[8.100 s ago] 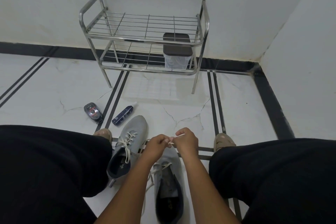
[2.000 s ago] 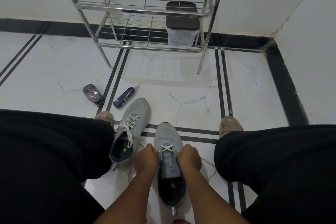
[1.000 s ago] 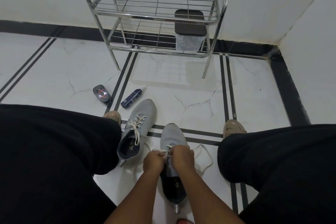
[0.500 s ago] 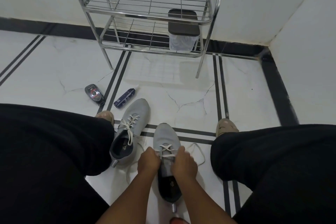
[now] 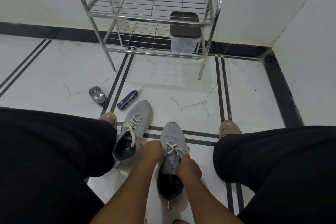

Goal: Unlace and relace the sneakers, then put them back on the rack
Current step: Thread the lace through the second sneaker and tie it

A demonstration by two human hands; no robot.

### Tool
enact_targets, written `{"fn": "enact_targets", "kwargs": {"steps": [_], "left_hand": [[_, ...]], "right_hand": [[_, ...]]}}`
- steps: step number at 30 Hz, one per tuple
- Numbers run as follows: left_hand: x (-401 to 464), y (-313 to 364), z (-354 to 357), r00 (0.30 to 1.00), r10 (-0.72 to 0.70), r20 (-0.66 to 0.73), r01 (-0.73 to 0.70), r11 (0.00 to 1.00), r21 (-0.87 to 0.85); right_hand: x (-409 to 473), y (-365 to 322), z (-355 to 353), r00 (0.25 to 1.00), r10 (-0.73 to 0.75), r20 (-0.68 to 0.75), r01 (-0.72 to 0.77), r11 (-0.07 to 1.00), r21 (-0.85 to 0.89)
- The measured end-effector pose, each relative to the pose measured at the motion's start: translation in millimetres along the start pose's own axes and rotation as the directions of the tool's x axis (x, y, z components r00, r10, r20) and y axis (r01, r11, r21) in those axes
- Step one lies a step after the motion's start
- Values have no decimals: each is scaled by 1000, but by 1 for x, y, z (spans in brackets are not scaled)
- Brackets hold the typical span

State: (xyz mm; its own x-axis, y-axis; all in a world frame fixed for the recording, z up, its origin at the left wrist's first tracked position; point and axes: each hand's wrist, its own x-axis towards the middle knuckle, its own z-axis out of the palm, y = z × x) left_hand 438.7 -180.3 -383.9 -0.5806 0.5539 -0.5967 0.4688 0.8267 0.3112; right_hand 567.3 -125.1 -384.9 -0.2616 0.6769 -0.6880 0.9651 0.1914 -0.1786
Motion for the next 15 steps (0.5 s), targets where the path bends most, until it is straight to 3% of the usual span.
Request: {"fn": "enact_targets", "kwargs": {"steps": [2, 3, 4, 5, 6, 7, 8, 9, 10, 11, 12, 13, 14, 15], "left_hand": [[-6, -8, 24, 995, -89, 54, 88, 996, 25], [-10, -11, 27, 991, -113, 66, 117, 992, -56], [-11, -9, 25, 988, -134, 73, 148, 960, -236], [-8, -9, 21, 983, -178, 52, 180, 846, -502], [-6, -7, 11, 963, -259, 81, 223, 582, -782], [-5, -4, 1, 942, -304, 139, 209, 213, -954], [-5, -3, -10, 925, -330, 190, 148, -148, -978], [-5, -3, -20, 911, -340, 235, 78, -416, -906], [-4, -6, -28, 895, -359, 264, 38, -528, -848], [-2, -10, -35, 889, -389, 242, 30, -477, -878], [0, -10, -38, 884, -432, 181, 85, -232, -969], [3, -12, -31, 904, -425, 54, 142, 177, -974], [4, -12, -20, 937, -341, -68, 149, 569, -809], [5, -11, -4, 965, -240, -102, 131, 784, -607]], "right_hand": [[-1, 0, -2, 1000, 6, 7, -6, 1000, 5], [-1, 0, -2, 1000, 8, 7, -8, 1000, 6], [0, 0, -2, 1000, 13, 9, -13, 1000, 9], [0, 0, -2, 1000, 19, 11, -19, 1000, 16], [0, -1, -2, 1000, 24, 16, -25, 999, 30], [0, -1, -2, 999, 28, 20, -29, 998, 48], [1, -1, -2, 999, 33, 29, -35, 997, 66], [2, -1, -2, 999, 40, 35, -43, 995, 86], [2, 0, -2, 998, 50, 40, -54, 993, 106], [3, 0, -2, 997, 61, 41, -66, 990, 122], [3, 0, -2, 997, 71, 41, -76, 988, 133], [4, 0, -2, 996, 78, 42, -83, 987, 139], [4, 0, -3, 996, 82, 42, -87, 986, 141], [3, -1, -3, 996, 83, 41, -88, 986, 139]]}}
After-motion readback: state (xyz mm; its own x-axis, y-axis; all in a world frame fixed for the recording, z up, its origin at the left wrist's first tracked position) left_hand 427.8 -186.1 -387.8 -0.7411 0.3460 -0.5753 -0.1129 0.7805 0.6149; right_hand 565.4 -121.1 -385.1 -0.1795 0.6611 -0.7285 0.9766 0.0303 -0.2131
